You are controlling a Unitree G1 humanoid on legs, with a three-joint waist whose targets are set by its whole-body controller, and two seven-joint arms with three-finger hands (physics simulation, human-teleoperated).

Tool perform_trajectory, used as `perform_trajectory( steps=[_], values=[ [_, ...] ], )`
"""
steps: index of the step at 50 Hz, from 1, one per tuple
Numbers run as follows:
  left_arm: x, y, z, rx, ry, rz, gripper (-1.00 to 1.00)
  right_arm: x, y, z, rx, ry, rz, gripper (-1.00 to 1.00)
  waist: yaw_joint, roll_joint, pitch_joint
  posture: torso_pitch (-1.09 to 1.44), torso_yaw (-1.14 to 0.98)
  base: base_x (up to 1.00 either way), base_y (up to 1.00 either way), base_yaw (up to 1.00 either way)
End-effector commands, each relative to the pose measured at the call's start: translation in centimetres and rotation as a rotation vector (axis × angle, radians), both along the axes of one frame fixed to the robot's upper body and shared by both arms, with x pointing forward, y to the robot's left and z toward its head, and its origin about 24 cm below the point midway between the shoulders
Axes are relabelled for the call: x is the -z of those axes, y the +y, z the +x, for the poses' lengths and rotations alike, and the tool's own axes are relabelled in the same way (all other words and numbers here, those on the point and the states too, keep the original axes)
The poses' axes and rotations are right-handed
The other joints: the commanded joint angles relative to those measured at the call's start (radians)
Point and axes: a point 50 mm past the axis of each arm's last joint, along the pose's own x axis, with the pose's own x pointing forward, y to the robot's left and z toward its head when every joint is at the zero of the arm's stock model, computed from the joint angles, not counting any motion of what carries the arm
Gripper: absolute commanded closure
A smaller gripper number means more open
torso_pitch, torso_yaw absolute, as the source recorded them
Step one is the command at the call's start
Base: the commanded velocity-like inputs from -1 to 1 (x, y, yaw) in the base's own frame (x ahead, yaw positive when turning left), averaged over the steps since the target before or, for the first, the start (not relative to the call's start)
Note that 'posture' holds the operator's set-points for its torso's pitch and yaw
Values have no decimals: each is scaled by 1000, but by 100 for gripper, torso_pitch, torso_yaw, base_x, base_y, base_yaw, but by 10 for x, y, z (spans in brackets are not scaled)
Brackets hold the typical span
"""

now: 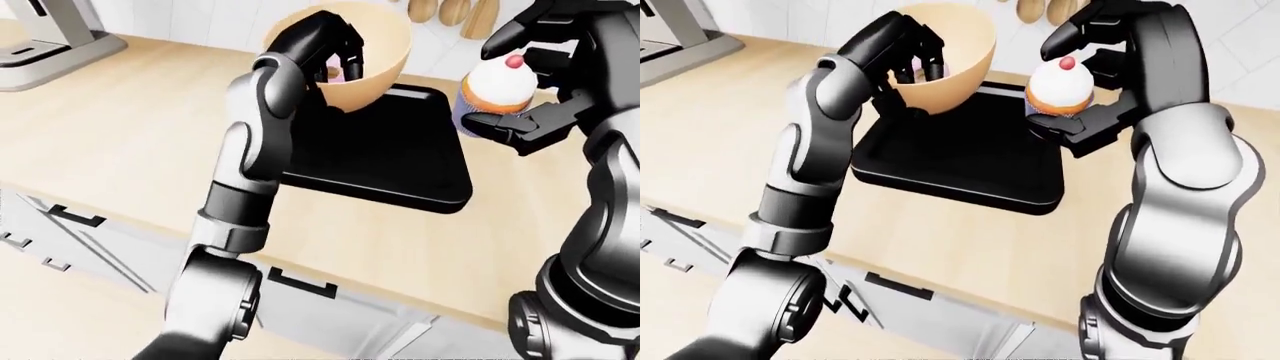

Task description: Pick up the bowl with donut and place it on the tray. Pick up the cupcake and place it on the tray.

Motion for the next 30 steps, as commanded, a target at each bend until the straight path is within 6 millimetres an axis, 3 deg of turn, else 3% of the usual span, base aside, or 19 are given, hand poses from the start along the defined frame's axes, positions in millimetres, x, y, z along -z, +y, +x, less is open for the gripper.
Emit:
perform_trajectory(
  steps=[1,22,30],
  values=[
    [-25,-3,-9,11,-131,-19,100,-13,-1,-8,15,-78,-16,100,0,-5,-34,0,0,0,0,0],
    [9,-6,18,-15,-68,5,100,-11,-4,-13,22,-80,-16,100,-1,-5,-42,0,0,0,0,0],
    [13,-9,18,-10,-65,18,100,-9,-4,-12,23,-80,-13,100,-2,-5,-45,0,0,0,0,0]
  ],
)
